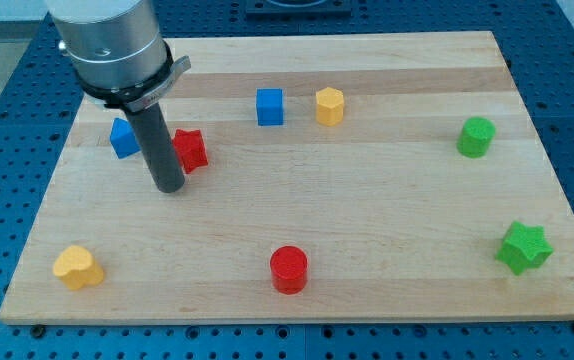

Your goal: Point your arm to the bottom left

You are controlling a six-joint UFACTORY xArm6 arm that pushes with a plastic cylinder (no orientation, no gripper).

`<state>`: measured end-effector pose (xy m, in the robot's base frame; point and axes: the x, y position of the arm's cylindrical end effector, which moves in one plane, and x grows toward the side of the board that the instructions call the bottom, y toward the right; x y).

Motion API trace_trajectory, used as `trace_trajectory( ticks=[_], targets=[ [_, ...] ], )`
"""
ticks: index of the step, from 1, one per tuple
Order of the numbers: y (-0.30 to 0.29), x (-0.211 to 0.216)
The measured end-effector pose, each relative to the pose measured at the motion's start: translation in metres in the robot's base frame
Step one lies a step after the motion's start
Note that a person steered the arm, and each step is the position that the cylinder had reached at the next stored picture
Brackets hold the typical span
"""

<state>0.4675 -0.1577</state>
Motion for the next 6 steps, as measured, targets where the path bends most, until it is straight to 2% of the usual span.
trace_trajectory(
  ticks=[1,3,4,5,6],
  targets=[
    [-0.036,0.027],
    [-0.095,0.031],
    [-0.145,0.047],
    [-0.147,0.053],
    [-0.147,0.132]
  ],
)
